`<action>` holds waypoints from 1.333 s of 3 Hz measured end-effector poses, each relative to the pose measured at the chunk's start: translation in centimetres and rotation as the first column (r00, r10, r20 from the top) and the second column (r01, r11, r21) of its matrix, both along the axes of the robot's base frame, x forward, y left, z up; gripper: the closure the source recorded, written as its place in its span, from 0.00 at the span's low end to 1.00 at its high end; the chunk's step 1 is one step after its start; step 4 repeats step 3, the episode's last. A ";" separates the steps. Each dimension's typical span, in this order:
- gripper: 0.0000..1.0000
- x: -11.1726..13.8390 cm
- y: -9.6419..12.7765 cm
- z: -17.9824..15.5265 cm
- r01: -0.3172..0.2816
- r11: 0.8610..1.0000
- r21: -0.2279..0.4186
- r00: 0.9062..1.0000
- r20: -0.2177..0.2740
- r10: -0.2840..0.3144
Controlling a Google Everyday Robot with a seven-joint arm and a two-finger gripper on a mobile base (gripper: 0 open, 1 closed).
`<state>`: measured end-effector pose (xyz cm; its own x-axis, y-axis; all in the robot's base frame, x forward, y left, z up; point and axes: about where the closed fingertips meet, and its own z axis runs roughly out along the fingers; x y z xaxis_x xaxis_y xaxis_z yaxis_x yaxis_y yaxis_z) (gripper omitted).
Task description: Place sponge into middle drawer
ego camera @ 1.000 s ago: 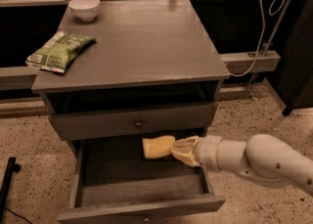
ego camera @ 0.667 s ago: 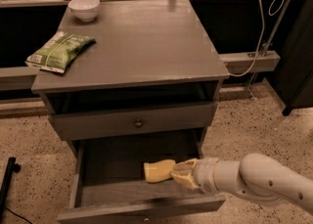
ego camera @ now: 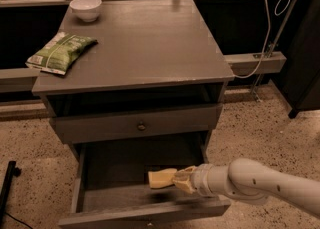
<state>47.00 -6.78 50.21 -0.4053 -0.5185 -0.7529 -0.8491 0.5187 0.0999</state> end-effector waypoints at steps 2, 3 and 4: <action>0.00 9.0 -1.0 -4.3 0.067 0.997 0.026 0.990 0.123 -0.070; 0.00 9.0 -1.0 -4.3 0.067 0.997 0.026 0.990 0.123 -0.070; 0.00 9.0 -1.0 -4.3 0.067 0.997 0.026 0.990 0.123 -0.070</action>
Offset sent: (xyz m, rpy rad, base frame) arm 0.1281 -0.0199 -0.0395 0.0691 -0.2488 -0.1409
